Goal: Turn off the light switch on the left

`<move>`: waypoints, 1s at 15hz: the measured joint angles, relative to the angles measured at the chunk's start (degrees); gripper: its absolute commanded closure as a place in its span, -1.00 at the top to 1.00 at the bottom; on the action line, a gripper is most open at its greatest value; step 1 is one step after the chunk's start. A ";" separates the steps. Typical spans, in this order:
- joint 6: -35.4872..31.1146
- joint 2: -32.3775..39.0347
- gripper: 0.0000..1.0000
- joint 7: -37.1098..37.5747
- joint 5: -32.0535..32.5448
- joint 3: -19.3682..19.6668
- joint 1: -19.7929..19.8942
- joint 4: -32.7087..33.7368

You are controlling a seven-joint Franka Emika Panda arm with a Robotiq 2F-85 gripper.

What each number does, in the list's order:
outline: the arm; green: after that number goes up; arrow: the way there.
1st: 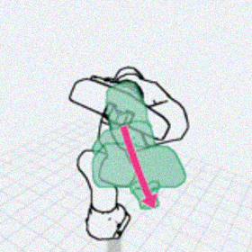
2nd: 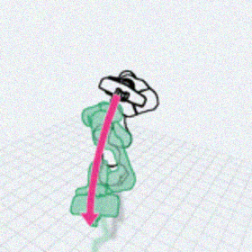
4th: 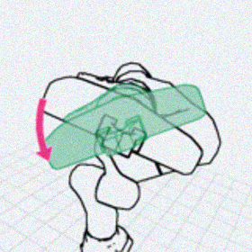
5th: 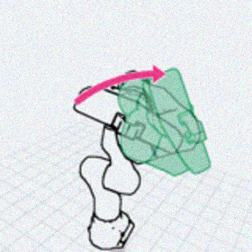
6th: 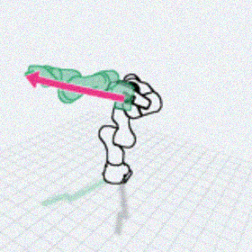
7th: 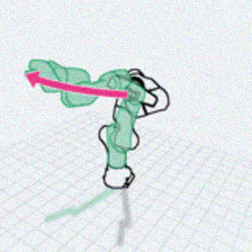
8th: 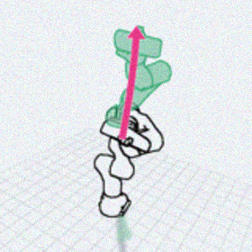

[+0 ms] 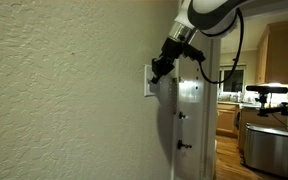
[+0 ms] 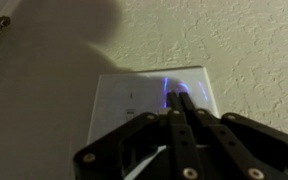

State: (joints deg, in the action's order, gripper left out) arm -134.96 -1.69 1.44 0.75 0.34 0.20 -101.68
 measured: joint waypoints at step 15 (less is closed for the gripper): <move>9.48 -5.92 0.45 -4.21 -1.01 0.12 -0.02 -8.65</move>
State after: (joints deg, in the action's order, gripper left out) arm -125.48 -7.61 -2.77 -0.26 0.47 0.18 -110.33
